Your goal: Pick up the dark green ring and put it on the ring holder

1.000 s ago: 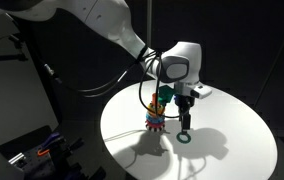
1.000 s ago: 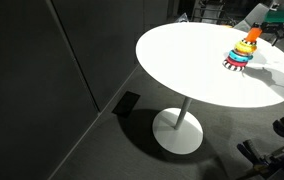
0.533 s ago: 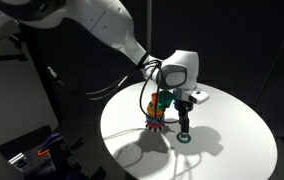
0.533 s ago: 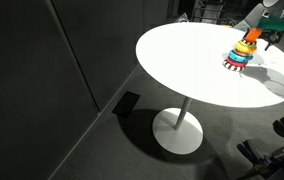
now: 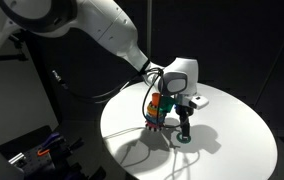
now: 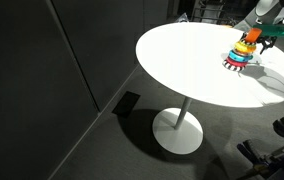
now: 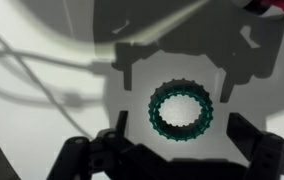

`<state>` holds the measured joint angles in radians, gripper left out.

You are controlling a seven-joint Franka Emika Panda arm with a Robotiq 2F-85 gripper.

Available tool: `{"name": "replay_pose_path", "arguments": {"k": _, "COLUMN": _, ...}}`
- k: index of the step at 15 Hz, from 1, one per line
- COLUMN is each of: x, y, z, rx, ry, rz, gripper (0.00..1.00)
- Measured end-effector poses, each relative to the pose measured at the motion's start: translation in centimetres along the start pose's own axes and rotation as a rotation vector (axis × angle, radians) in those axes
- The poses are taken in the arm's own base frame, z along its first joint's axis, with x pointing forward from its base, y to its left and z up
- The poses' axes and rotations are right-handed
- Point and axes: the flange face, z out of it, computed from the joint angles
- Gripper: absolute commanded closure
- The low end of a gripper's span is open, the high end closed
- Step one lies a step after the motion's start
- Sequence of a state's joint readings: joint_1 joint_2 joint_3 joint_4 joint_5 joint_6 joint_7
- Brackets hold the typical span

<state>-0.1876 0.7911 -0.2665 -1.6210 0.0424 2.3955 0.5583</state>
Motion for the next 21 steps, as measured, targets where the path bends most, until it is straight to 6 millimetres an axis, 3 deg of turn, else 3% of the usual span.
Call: {"name": "replay_pose_path", "arguments": {"k": 21, "x": 0.8, "y": -1.4, "z": 1.1, "rx": 0.01, "ry": 0.015, "rz": 0.011, "gripper": 0.0}}
